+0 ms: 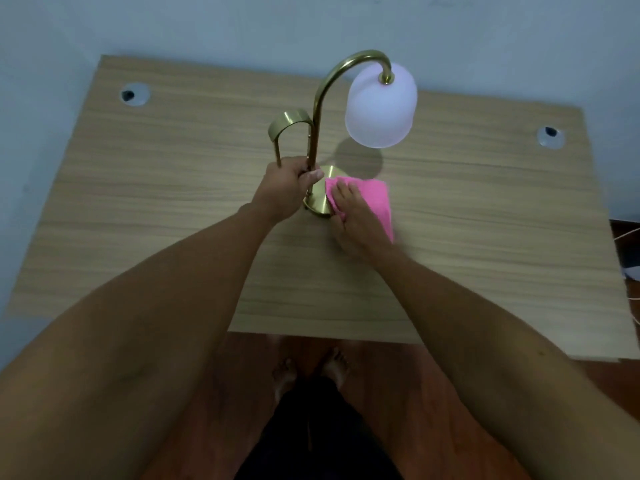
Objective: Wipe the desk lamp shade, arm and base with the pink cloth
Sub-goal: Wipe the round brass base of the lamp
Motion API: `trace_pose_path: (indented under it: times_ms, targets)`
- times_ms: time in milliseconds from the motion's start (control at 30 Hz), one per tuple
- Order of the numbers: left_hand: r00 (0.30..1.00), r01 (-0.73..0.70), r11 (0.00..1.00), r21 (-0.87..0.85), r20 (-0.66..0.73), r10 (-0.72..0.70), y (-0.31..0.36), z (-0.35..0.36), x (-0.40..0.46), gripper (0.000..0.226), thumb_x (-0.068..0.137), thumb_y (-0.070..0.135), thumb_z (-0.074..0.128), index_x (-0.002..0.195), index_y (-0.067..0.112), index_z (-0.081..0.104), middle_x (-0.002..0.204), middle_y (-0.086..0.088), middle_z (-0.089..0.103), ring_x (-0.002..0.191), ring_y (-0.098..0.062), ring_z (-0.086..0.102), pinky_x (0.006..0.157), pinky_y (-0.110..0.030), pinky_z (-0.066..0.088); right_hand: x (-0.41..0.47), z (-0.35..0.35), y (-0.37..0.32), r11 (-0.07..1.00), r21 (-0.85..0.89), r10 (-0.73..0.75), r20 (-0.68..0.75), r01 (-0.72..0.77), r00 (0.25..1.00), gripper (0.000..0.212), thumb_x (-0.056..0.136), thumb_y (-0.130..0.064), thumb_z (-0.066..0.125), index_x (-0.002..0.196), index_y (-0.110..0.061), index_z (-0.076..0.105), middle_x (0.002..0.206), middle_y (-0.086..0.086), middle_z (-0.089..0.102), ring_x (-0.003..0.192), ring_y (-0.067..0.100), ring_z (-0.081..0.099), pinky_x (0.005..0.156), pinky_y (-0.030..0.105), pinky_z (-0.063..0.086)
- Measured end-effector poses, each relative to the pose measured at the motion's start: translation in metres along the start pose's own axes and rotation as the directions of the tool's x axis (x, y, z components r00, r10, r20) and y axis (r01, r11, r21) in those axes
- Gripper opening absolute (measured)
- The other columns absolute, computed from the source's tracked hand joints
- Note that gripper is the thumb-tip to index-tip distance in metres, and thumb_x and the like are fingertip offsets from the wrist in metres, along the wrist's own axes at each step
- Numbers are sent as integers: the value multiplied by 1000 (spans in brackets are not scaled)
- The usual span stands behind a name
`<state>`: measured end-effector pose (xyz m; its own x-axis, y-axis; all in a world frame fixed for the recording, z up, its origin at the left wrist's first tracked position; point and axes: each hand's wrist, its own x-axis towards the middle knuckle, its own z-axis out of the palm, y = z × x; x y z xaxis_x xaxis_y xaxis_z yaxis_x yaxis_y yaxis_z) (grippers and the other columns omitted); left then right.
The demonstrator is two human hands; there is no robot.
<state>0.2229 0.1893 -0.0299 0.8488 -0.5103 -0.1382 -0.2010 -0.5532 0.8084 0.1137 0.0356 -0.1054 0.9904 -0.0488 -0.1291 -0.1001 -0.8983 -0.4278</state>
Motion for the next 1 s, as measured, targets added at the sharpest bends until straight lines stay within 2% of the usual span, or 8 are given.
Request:
trace_pose_path:
  times_ms: [133, 233, 367, 500, 633, 767, 867, 1000]
  targets:
    - [1000, 1, 1000, 7, 9, -1, 2, -3, 0, 23, 95, 28, 62, 95, 8, 72, 88, -16, 73, 81, -24, 68, 57, -8, 41, -36, 35, -38, 996, 43, -69, -131, 75, 989, 58, 103, -12, 42, 158, 1, 34, 167, 23, 29, 156, 39, 25, 124, 51, 29]
    - [998, 3, 999, 32, 56, -5, 4, -4, 3, 25, 97, 28, 59, 98, 6, 71, 91, -16, 74, 86, -28, 70, 62, -17, 45, -26, 26, -54, 964, -120, -258, -177, 239, 950, 59, 89, -3, 68, 145, 8, 53, 152, 27, 51, 145, 40, 44, 116, 53, 40]
    - [993, 3, 997, 73, 121, -12, 9, -7, 7, 17, 98, 26, 56, 96, 13, 66, 85, -4, 68, 73, -13, 63, 56, -13, 41, -14, 14, -30, 905, -258, -370, -87, 338, 925, 58, 87, -17, 50, 139, 3, 62, 144, 24, 61, 136, 41, 56, 99, 58, 57]
    - [981, 4, 996, 85, 193, -21, 15, -11, 11, 14, 98, 22, 55, 89, 15, 64, 73, 4, 60, 65, -8, 56, 57, -21, 39, -24, 5, -5, 831, -383, -418, 49, 404, 907, 59, 91, -25, 45, 143, -1, 60, 147, 21, 59, 138, 36, 56, 116, 50, 44]
    - [976, -3, 993, 120, 217, -23, 17, -15, 12, 14, 97, 22, 55, 91, 16, 65, 73, 7, 57, 69, -7, 54, 59, -22, 39, -35, -2, 20, 808, -443, -454, -49, 388, 890, 55, 99, -23, 38, 142, 3, 59, 146, 24, 59, 142, 33, 52, 130, 38, 19]
    - [969, 5, 994, 112, 243, -33, 18, -15, 12, 15, 99, 21, 54, 94, 13, 66, 74, 7, 57, 68, -7, 53, 61, -23, 38, -33, -32, 25, 998, 62, -12, -240, 28, 971, 51, 97, -7, 48, 146, 3, 52, 146, 24, 58, 135, 35, 55, 118, 46, 42]
    - [970, 15, 993, 119, 238, -43, 18, -15, 12, 17, 99, 21, 54, 97, 9, 67, 75, 6, 58, 68, -6, 54, 60, -20, 38, -4, -61, 8, 832, 511, 368, -217, -216, 904, 45, 100, -27, 39, 138, -24, 63, 130, -5, 67, 120, 18, 64, 103, 31, 51]
    - [971, 15, 991, 134, 235, -47, 19, -14, 13, 20, 99, 20, 54, 99, 6, 67, 77, 4, 60, 68, -5, 55, 58, -19, 38, 28, -58, -10, 553, 690, 582, 81, -467, 809, 49, 106, -44, 44, 130, -7, 64, 120, 11, 69, 107, 23, 64, 105, 43, 51]
